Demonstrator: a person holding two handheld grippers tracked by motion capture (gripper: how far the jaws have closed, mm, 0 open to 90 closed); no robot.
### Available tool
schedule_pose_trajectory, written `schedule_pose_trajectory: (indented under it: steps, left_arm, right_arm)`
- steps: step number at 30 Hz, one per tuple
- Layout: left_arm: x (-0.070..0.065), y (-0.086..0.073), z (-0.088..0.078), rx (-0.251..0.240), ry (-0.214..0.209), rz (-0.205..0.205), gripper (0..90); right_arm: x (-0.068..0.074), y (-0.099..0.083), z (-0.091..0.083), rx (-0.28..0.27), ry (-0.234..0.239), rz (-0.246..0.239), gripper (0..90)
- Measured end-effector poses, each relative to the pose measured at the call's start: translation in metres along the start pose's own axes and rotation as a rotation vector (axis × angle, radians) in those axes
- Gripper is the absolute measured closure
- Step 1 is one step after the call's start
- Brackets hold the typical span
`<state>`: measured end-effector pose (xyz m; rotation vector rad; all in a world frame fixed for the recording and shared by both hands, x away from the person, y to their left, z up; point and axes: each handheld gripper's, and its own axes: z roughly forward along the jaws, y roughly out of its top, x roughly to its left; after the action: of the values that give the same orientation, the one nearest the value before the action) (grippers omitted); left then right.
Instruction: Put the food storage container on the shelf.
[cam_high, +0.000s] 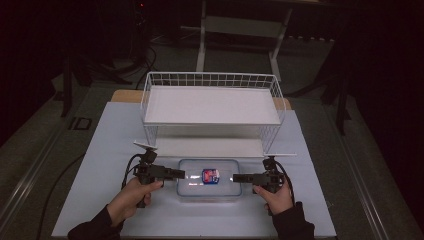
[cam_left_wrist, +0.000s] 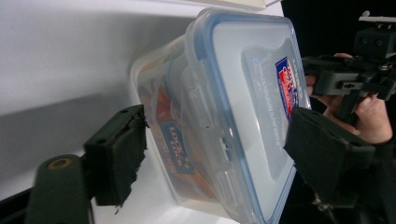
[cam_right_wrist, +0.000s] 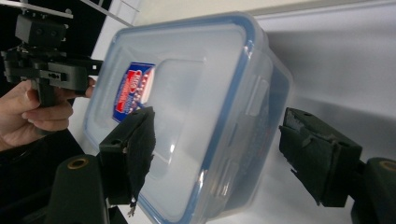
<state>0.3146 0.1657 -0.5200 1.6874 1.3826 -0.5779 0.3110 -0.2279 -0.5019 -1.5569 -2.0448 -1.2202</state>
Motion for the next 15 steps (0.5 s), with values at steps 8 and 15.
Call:
schedule_pose_trajectory:
  steps: [8, 15]
  left_arm:
    - [0.008, -0.003, 0.005, 0.028, -0.075, -0.045, 40.9]
    - [0.013, -0.004, 0.002, 0.042, -0.114, -0.056, 47.0]
  right_arm:
    - [0.0, -0.002, 0.005, 0.036, 0.017, 0.036, 33.8]
    - [-0.008, -0.001, 0.009, 0.058, 0.064, 0.118, 38.0]
